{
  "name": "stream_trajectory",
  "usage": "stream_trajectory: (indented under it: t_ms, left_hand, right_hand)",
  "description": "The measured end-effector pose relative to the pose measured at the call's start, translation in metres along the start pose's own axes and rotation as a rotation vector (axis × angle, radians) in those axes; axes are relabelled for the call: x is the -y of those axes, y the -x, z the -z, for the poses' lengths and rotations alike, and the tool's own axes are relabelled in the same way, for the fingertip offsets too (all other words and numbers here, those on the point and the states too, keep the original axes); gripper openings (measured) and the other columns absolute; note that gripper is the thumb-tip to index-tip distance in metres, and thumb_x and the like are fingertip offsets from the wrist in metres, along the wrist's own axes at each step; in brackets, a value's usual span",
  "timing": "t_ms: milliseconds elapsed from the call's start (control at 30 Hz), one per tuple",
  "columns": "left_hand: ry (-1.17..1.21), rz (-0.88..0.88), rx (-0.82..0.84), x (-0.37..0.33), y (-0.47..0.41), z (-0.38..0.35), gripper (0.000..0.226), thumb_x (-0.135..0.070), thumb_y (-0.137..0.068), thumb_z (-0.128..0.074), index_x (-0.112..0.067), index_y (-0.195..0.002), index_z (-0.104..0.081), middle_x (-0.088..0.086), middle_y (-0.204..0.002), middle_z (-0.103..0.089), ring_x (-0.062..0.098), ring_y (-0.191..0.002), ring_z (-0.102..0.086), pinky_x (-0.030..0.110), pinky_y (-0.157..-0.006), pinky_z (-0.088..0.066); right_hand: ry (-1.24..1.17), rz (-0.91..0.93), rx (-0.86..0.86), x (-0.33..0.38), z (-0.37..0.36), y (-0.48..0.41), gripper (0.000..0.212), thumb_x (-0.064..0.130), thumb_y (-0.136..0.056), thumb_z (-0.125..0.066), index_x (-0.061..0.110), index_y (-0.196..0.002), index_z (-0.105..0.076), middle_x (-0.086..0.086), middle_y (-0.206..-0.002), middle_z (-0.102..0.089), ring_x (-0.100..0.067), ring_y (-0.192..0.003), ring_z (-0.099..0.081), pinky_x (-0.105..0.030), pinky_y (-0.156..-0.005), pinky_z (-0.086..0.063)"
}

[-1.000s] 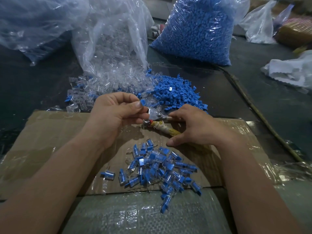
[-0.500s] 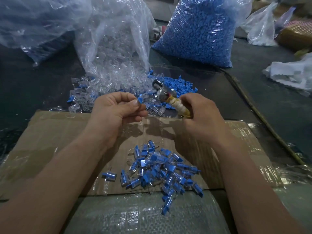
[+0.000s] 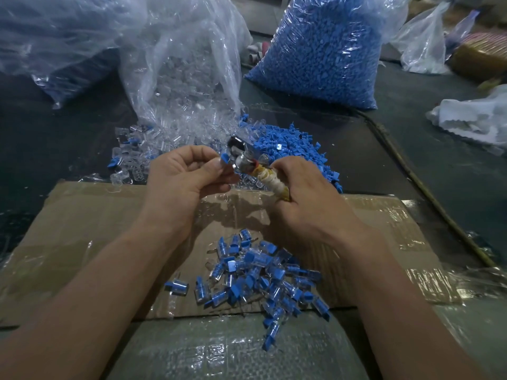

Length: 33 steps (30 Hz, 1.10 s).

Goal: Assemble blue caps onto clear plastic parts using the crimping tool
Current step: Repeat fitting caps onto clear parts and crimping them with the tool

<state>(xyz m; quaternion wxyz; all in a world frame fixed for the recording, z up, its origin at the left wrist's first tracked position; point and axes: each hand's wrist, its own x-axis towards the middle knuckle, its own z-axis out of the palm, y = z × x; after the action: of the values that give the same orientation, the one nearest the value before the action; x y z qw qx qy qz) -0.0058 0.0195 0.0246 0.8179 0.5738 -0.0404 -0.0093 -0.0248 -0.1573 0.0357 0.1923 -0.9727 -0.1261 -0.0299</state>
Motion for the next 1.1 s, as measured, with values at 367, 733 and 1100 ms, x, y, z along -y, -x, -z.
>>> stream_trajectory:
  t_ms: [367, 733, 1100]
  left_hand:
    - [-0.019, -0.023, -0.009, 0.0, 0.0, -0.001, 0.016, -0.013, -0.063, -0.061, -0.007, -0.077, -0.057, 0.002, -0.064, -0.07, 0.013, -0.06, -0.068, 0.018, -0.054, -0.054]
    - [-0.126, -0.061, -0.044, 0.004, 0.003, -0.002, 0.011, 0.003, -0.08, -0.058, -0.008, -0.077, -0.059, 0.002, -0.064, -0.07, 0.013, -0.06, -0.067, 0.018, -0.054, -0.053]
    - [-0.168, -0.058, -0.074, 0.001, 0.006, -0.004, 0.011, 0.001, -0.082, -0.058, -0.008, -0.077, -0.059, 0.002, -0.065, -0.069, 0.013, -0.06, -0.066, 0.017, -0.052, -0.052]
  right_hand:
    - [-0.005, 0.019, 0.057, 0.002, -0.001, 0.0, 0.029, 0.025, -0.084, -0.054, 0.028, -0.101, -0.031, 0.007, -0.095, -0.035, -0.008, -0.084, -0.035, -0.02, -0.072, -0.025]
    - [-0.024, 0.004, 0.049, 0.007, 0.004, -0.001, 0.023, 0.016, -0.08, -0.055, 0.026, -0.091, -0.037, 0.017, -0.075, -0.036, -0.003, -0.068, -0.034, -0.015, -0.059, -0.024]
    - [-0.044, -0.024, 0.049, 0.01, 0.001, -0.002, 0.018, 0.016, -0.081, -0.057, 0.024, -0.088, -0.042, 0.014, -0.075, -0.042, -0.001, -0.068, -0.038, -0.014, -0.058, -0.026]
